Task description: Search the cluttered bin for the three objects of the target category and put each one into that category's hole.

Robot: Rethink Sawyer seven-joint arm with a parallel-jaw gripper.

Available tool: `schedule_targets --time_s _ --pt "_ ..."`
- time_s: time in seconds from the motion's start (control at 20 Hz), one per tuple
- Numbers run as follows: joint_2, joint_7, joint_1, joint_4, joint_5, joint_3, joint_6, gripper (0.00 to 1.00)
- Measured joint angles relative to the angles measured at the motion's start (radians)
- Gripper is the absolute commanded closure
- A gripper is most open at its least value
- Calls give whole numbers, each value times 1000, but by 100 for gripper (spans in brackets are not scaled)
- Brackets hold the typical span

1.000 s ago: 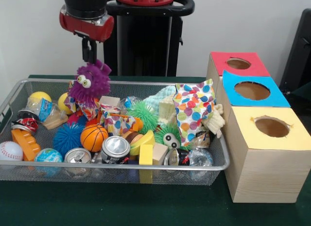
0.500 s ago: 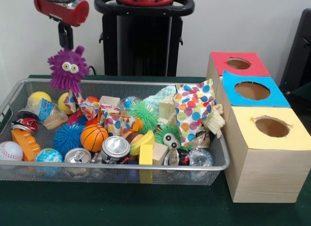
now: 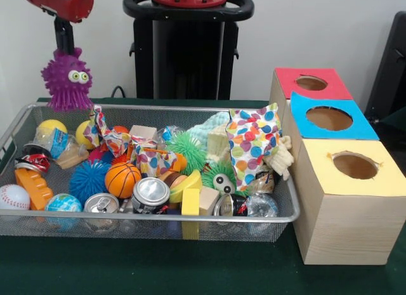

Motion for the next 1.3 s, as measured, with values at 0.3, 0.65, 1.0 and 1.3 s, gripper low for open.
schedule_targets --time_s 0.3,0.65,1.0,1.3 --pt "9 0 -2 0 0 8 0 0" --pt "11 0 -16 0 0 26 0 0" --pt "36 0 -22 -28 0 40 3 0" --pt "87 0 -23 -110 0 62 35 0"
